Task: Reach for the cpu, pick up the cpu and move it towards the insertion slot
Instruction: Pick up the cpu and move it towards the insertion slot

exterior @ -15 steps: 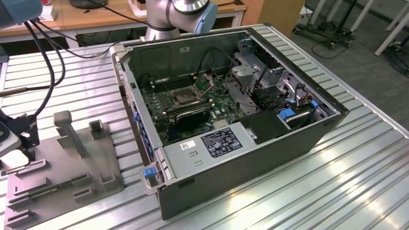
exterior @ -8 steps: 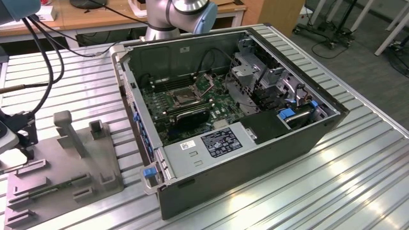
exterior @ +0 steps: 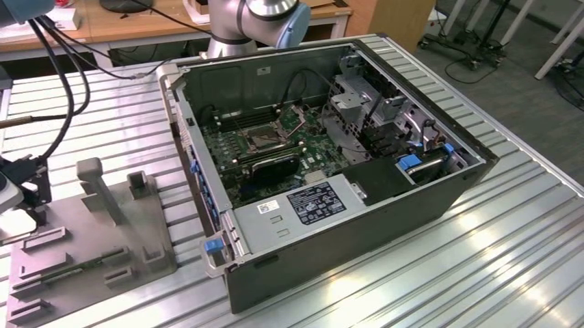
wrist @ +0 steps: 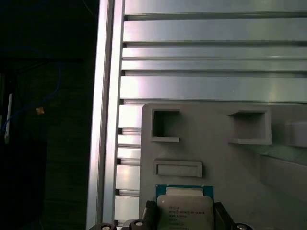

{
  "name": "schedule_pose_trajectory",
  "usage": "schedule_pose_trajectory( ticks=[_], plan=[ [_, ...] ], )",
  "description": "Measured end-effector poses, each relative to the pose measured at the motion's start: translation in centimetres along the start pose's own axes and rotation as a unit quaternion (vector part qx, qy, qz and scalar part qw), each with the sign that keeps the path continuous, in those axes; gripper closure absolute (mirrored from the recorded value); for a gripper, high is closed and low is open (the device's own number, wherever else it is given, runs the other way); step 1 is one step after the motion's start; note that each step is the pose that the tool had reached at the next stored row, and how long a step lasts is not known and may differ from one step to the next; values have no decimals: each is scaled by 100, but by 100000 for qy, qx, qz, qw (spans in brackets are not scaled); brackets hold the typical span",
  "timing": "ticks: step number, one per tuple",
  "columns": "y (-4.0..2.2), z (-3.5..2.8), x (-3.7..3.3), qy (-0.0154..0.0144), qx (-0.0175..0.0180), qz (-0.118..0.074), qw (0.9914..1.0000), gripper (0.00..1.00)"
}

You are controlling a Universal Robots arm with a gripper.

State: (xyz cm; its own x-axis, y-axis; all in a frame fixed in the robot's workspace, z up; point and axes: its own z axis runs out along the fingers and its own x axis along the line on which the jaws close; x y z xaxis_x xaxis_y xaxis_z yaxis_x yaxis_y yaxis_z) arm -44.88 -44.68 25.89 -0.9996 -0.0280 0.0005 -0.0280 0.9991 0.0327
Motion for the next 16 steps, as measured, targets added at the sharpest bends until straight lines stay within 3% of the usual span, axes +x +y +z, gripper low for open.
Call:
schedule_pose_trajectory(
  ticks=[8, 16],
  plan=[
    [3, -82, 0, 2, 31, 0, 100000, 46],
    [3, -84, 0, 2, 35, -2, 100000, 46]
  ],
)
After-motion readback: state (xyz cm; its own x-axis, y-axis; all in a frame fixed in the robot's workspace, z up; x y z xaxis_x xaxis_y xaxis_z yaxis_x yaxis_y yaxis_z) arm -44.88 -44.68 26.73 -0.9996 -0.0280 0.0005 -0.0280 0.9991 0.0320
